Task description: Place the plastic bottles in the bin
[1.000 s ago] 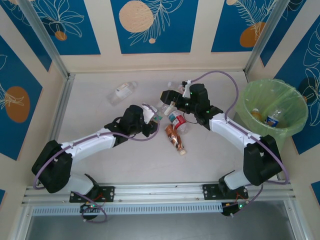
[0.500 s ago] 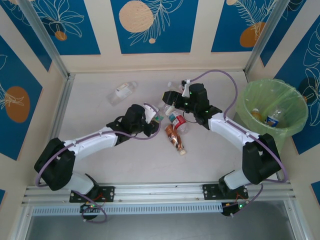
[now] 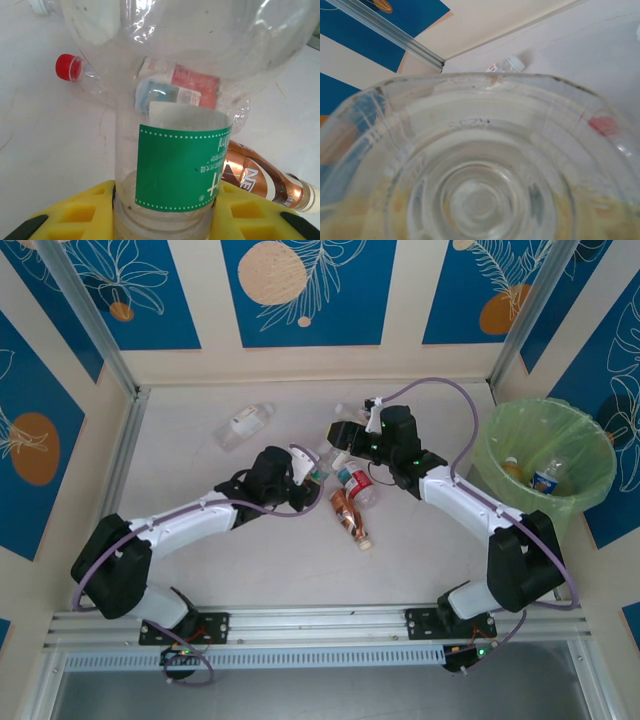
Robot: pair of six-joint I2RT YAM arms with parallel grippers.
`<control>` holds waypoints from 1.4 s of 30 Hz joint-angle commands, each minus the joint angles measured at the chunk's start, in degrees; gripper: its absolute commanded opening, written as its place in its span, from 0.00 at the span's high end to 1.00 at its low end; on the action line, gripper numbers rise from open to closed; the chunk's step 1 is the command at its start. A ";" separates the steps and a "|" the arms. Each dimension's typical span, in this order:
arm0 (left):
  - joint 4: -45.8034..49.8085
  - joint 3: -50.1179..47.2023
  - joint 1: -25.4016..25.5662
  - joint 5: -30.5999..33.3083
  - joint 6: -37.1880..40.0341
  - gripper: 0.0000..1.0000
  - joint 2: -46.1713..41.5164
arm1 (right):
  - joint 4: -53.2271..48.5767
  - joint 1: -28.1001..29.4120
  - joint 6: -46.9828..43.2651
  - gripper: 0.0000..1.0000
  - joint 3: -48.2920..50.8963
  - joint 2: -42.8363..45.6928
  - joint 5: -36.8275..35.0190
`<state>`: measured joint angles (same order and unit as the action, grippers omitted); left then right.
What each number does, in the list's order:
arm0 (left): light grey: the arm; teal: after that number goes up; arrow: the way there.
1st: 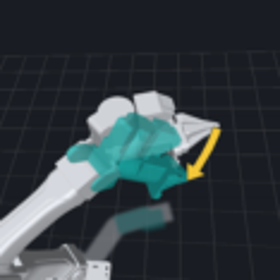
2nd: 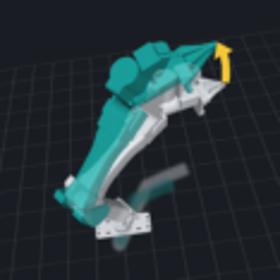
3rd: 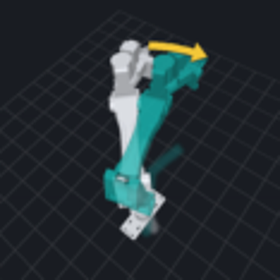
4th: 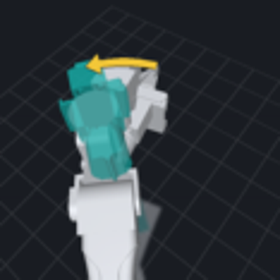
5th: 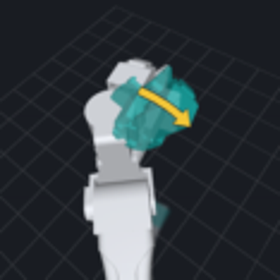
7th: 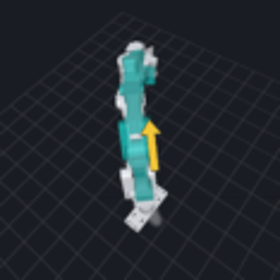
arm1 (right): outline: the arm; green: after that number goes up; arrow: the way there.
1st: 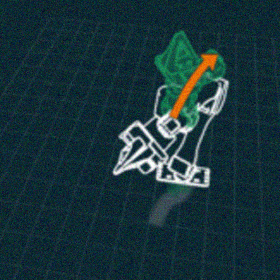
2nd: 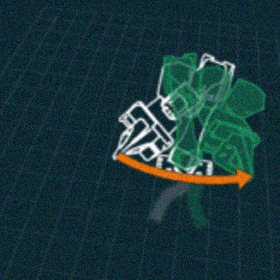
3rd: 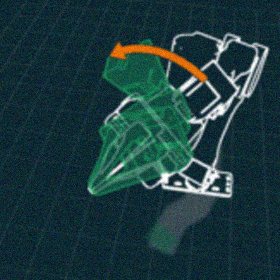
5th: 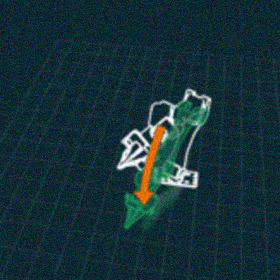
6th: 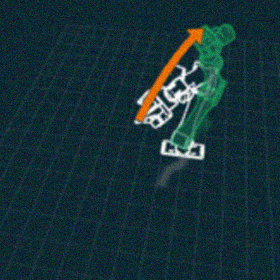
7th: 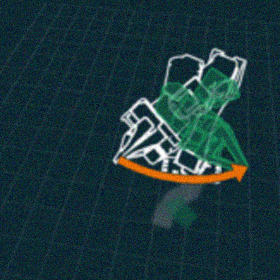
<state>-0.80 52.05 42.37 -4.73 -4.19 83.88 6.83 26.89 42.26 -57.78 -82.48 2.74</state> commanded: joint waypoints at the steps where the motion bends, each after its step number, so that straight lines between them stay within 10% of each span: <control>1: 0.76 2.09 0.41 0.07 -1.61 0.94 1.28 | -0.54 0.19 -1.39 0.49 -0.40 2.10 -0.88; 19: -10.11 -3.95 0.12 -1.51 -4.71 0.01 -3.54 | -0.94 0.11 -2.09 0.53 0.64 3.74 -3.03; 32: -12.90 -8.71 -0.74 4.78 -8.03 0.00 -17.58 | -5.71 -1.79 -6.01 0.54 1.61 10.70 -6.36; 42: -19.57 -9.34 -0.75 -2.18 -9.51 0.00 -16.23 | -16.84 -7.33 -14.74 0.55 -2.13 22.32 -7.62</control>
<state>-15.51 43.40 42.02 -4.05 -12.23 66.81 -5.39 20.69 32.53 -56.82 -63.11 -2.94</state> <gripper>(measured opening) 0.995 0.537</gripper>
